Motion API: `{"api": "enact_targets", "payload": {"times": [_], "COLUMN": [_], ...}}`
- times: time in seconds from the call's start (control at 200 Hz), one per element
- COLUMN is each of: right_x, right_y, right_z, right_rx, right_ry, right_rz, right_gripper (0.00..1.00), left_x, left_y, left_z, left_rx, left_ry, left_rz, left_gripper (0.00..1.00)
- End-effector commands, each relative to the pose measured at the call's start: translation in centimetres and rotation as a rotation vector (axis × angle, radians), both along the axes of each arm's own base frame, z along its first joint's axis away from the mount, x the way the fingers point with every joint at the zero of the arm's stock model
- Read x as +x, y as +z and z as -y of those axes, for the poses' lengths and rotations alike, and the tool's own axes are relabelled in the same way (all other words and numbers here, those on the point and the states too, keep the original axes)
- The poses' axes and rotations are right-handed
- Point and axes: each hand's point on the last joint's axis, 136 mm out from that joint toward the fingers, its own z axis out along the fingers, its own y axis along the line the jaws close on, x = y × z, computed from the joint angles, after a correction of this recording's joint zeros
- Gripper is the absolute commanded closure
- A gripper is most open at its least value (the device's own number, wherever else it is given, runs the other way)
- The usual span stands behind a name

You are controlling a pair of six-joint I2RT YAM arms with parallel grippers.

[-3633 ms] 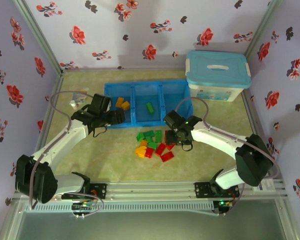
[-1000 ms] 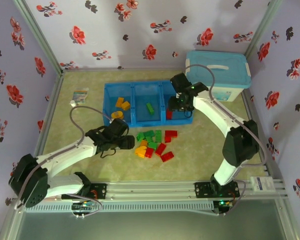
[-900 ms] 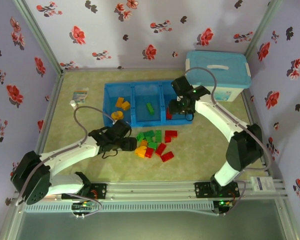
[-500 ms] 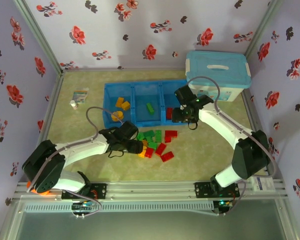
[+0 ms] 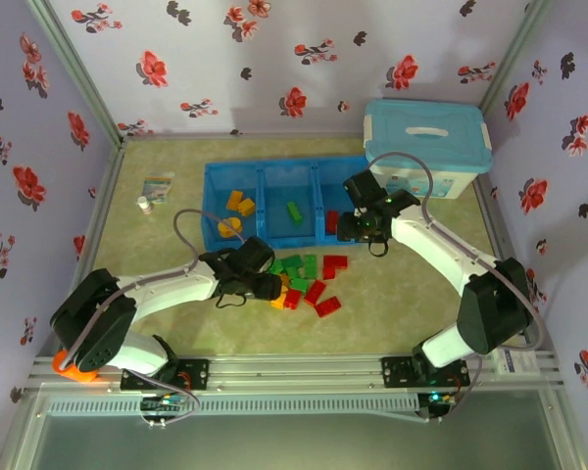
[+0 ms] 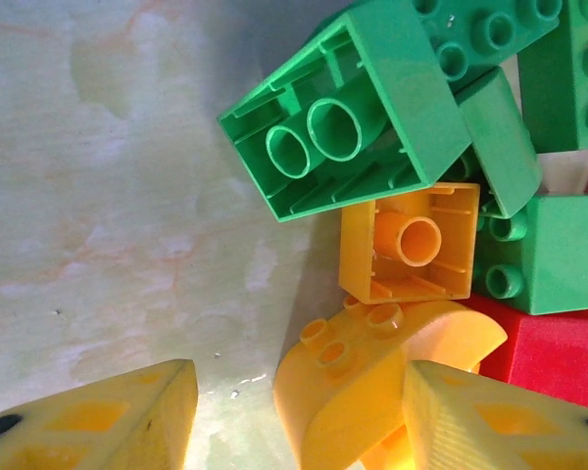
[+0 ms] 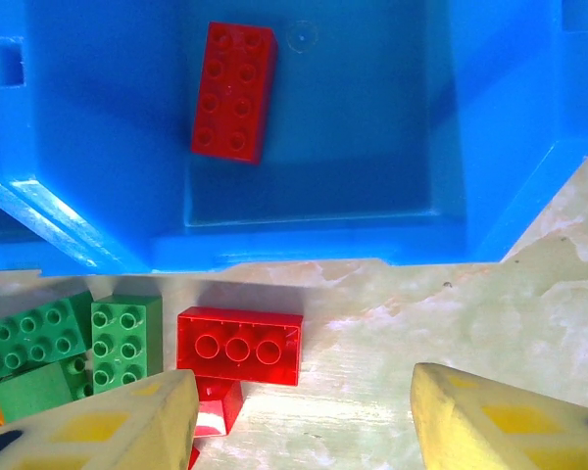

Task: Sort the legos into containers by color
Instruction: Move the lego to the center of the table, then pick up the lego from the center of the table.

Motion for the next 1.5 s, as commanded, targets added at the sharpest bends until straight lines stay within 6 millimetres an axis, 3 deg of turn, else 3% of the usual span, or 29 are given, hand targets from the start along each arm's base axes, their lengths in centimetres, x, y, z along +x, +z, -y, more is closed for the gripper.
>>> {"api": "enact_targets", "payload": {"times": [0.0, 0.185, 0.29, 0.395, 0.64, 0.79, 0.955, 1.13, 1.495], "right_x": [-0.4, -0.6, -0.6, -0.6, -0.7, -0.9, -1.0, -1.1, -1.2], "right_y": [0.3, 0.1, 0.1, 0.3, 0.0, -0.4, -0.8, -1.2, -1.7], "right_z": [-0.1, -0.3, -0.7, -1.0, -1.6, -1.6, -1.6, -1.6, -1.5], "right_rx": [0.028, 0.041, 0.048, 0.054, 0.064, 0.062, 0.062, 0.066, 0.065], "right_ry": [-0.015, -0.017, -0.013, -0.009, -0.006, -0.006, -0.009, -0.012, -0.018], "right_rz": [0.009, 0.004, 0.005, 0.012, 0.008, 0.004, 0.0, -0.004, -0.006], "right_gripper": [0.41, 0.41, 0.41, 0.41, 0.41, 0.42, 0.41, 0.42, 0.42], "left_x": [-0.2, 0.2, 0.5, 0.9, 1.1, 0.7, 0.1, 0.3, 1.6], "left_y": [-1.3, -0.5, 0.6, 2.0, 2.4, 1.6, -0.2, -1.4, -1.0], "left_z": [-3.3, -8.0, -9.3, -8.7, -6.2, -4.4, -3.8, -4.3, -4.7], "left_rx": [0.072, 0.052, 0.01, -0.019, 0.004, 0.001, 0.099, 0.167, 0.213], "left_ry": [0.108, 0.29, 0.346, 0.306, 0.153, 0.064, -0.006, 0.005, 0.051], "left_rz": [-0.017, 0.014, 0.055, 0.088, 0.089, 0.039, -0.029, -0.058, -0.017], "left_gripper": [0.44, 0.44, 0.44, 0.36, 0.29, 0.28, 0.28, 0.36, 0.72]}}
